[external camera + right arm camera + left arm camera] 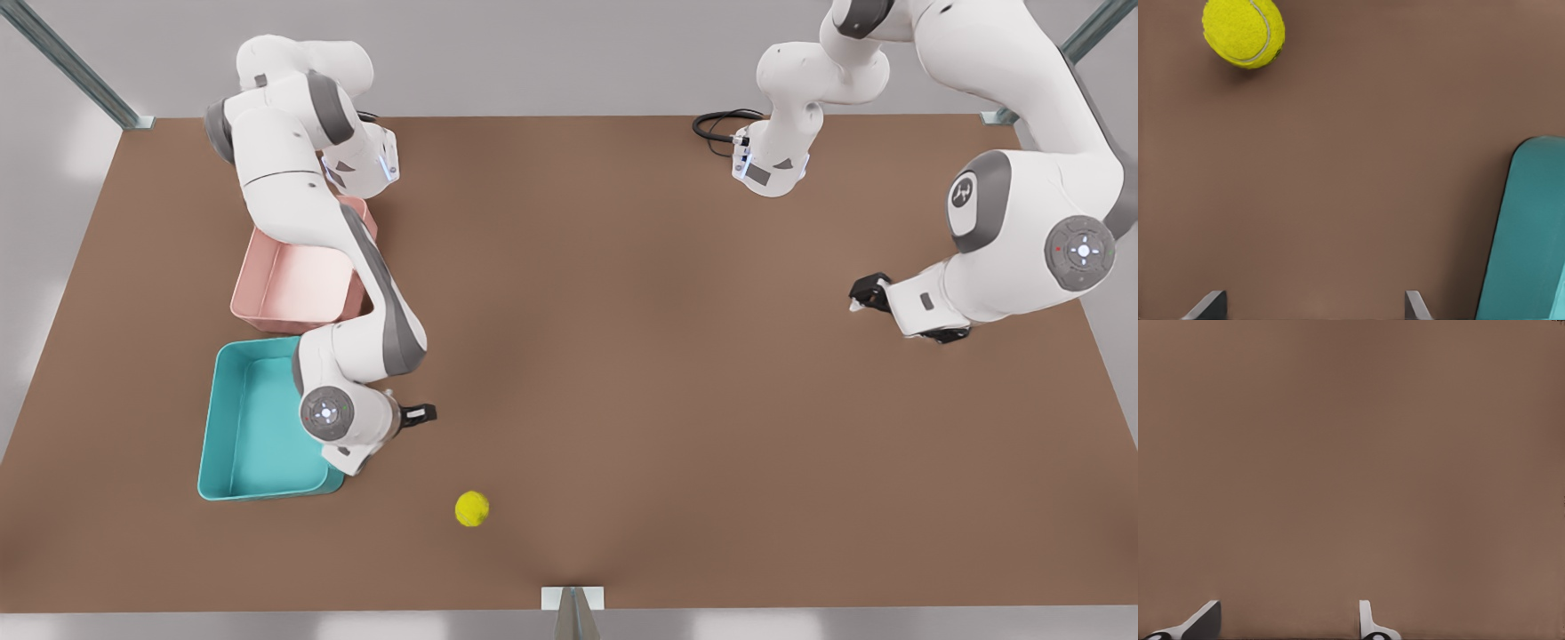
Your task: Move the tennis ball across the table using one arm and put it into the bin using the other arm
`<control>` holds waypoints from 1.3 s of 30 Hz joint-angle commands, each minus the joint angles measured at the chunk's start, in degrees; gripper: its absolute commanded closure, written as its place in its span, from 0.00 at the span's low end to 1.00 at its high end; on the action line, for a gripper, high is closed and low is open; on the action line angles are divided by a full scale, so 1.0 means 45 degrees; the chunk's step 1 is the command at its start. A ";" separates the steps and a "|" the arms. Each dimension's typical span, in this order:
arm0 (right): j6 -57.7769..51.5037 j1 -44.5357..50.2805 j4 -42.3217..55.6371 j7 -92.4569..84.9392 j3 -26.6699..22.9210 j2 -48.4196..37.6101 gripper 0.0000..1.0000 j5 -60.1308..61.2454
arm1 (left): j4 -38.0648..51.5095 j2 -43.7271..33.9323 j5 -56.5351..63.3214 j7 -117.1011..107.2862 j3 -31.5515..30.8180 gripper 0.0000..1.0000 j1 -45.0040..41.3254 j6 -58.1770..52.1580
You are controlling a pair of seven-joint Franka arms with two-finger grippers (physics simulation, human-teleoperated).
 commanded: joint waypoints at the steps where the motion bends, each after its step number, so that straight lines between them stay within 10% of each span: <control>1: 0.2816 0.0251 0.1147 0.1735 0.0034 0.1039 0.00 0.0514 | -0.0011 0.0009 0.0009 -0.6509 0.0000 0.00 0.0023 -0.0813; 11: 1.0315 0.0447 0.2751 -0.1859 0.0152 0.3892 0.00 0.0475 | -0.0031 0.0087 -0.0010 -0.6353 0.0020 0.00 0.0472 -0.0852; 39: 1.2444 0.0427 0.2595 -0.1937 0.0249 0.5397 0.00 0.0514 | -0.0246 0.0087 -0.0010 -0.6353 0.0020 0.00 0.0570 -0.0930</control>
